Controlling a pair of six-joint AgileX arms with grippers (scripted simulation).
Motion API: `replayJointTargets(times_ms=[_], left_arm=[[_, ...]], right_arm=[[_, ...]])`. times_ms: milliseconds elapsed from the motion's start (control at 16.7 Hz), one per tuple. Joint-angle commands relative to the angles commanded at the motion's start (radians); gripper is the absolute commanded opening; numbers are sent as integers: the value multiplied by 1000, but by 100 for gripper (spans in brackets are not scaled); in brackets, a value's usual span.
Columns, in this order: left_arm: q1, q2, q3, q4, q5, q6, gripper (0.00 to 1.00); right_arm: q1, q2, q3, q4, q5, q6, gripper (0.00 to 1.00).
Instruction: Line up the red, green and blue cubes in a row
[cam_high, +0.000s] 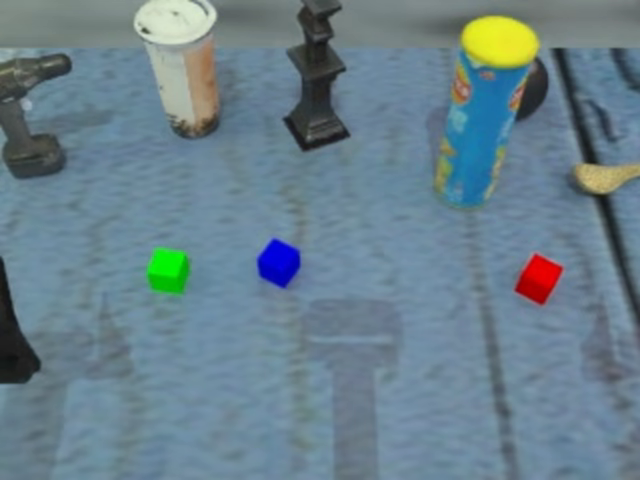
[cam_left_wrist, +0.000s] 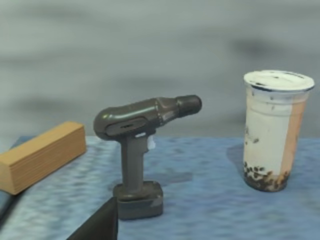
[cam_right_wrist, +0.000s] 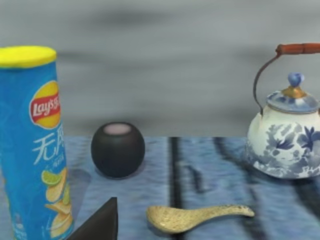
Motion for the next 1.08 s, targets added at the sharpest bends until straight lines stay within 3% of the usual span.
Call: replayJointTargets(times_ms=[240,480,1080], left_arm=[[0,0,0,0,0,0,100],[0,0,0,0,0,0,100],[0,0,0,0,0,0,100]], right_arm=[[8,31,31,-20,-2,-13,100],[42,220,208,-134,-5,-86,100],[172,1259,929,-654,-1,-398,100]])
